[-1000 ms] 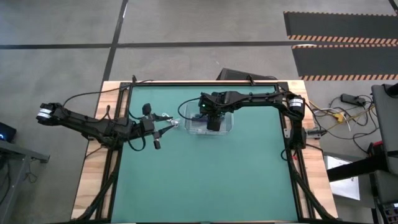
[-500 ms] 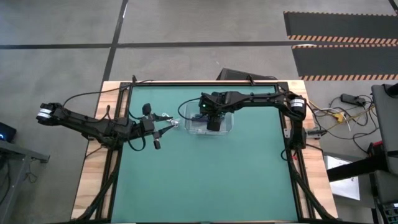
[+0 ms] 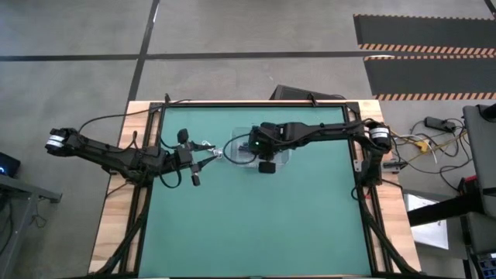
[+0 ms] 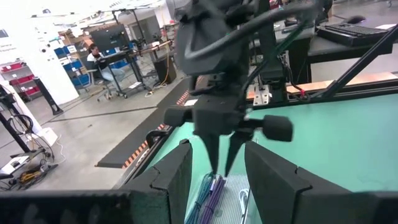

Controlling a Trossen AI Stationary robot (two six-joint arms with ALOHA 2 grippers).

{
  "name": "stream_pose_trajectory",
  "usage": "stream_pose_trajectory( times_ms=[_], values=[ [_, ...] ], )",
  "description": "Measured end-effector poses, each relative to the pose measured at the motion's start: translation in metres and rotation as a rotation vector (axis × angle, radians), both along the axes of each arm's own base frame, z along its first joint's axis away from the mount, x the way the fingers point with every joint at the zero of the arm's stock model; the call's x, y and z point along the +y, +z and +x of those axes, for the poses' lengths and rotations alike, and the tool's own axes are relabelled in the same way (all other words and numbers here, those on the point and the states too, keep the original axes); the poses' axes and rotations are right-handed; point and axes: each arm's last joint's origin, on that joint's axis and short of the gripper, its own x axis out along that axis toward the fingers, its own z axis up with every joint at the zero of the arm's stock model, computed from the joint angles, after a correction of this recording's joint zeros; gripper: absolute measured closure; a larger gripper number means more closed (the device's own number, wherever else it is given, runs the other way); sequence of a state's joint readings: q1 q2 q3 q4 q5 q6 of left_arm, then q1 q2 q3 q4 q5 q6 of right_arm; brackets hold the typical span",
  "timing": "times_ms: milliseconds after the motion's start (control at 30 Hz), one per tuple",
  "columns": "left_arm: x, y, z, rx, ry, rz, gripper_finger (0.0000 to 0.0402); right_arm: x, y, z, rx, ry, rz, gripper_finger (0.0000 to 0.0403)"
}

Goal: Pick and place USB-C Cables
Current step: Put the white charger cable into the transparent container

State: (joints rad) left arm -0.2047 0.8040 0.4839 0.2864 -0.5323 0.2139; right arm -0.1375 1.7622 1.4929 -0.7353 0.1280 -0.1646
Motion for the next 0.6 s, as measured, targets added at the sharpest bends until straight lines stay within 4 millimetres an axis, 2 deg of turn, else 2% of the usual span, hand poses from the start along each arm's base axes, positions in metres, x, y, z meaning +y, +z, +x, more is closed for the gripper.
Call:
stream_pose_trajectory(
  times_ms=[233,433,600],
  values=[
    [0.000,-0.001,0.000,0.003,0.000,-0.007,0.0269,0.019,-0.004,-0.013,-0.103,0.048,-0.013,0.0338],
    [0.000,-0.001,0.000,-0.002,0.001,-0.024,0.0269,0.022,-0.011,-0.030,-0.217,0.048,-0.025,0.0339],
    [0.000,-0.002,0.002,0.003,0.002,-0.029,0.0269,0.023,-0.010,-0.044,-0.371,0.048,-0.042,0.0342]
  ],
)
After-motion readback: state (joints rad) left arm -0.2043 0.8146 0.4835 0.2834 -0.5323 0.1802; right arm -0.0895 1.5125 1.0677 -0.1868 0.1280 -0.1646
